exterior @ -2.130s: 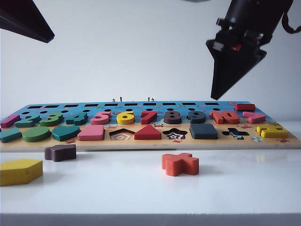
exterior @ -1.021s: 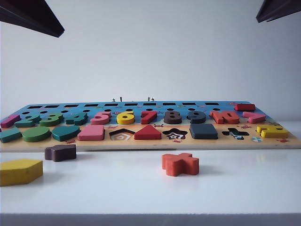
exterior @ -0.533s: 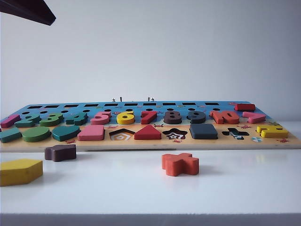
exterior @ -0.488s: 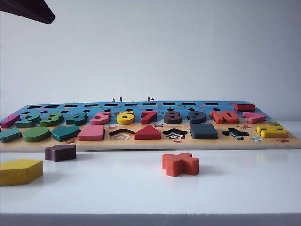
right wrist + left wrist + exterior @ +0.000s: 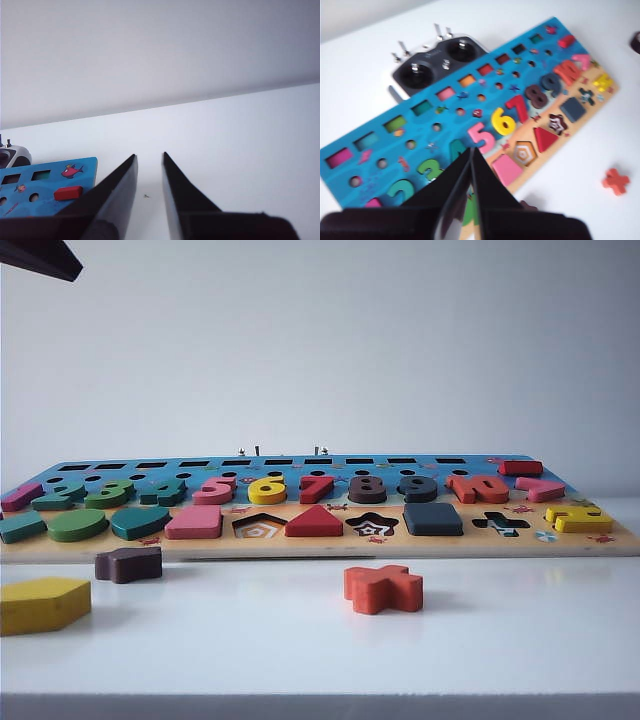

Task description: Insert the cube into the slot.

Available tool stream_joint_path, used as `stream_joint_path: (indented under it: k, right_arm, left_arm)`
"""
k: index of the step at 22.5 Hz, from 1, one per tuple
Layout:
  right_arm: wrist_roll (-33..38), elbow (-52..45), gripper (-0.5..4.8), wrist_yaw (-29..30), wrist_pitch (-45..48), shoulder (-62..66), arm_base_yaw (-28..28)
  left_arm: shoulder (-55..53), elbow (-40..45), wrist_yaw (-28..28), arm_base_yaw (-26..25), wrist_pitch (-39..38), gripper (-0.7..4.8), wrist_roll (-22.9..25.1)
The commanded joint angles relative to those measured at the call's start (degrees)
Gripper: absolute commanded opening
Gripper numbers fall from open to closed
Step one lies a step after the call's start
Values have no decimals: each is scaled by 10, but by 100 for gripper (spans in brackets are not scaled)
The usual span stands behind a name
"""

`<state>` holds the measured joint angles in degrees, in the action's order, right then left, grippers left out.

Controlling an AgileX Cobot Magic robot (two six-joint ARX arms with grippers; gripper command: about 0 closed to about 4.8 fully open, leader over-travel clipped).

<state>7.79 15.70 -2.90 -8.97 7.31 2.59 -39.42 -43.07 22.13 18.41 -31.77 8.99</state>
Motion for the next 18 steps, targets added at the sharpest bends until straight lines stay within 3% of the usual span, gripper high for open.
stream_joint_path:
  k: [1,11,18]
  right_arm:
    - [19,-11,103,1,13,-1,-2]
    - [16,-120,92,-2,106,-45,-36]
    - [-9,-152,27,-1,110,-72,-36]
  left_arm:
    - [27,23,-42,-16,44,17,-12]
    - [193,193,-224,-91,153,17,-41]
    - [260,269,-267,-122,173,17,-41]
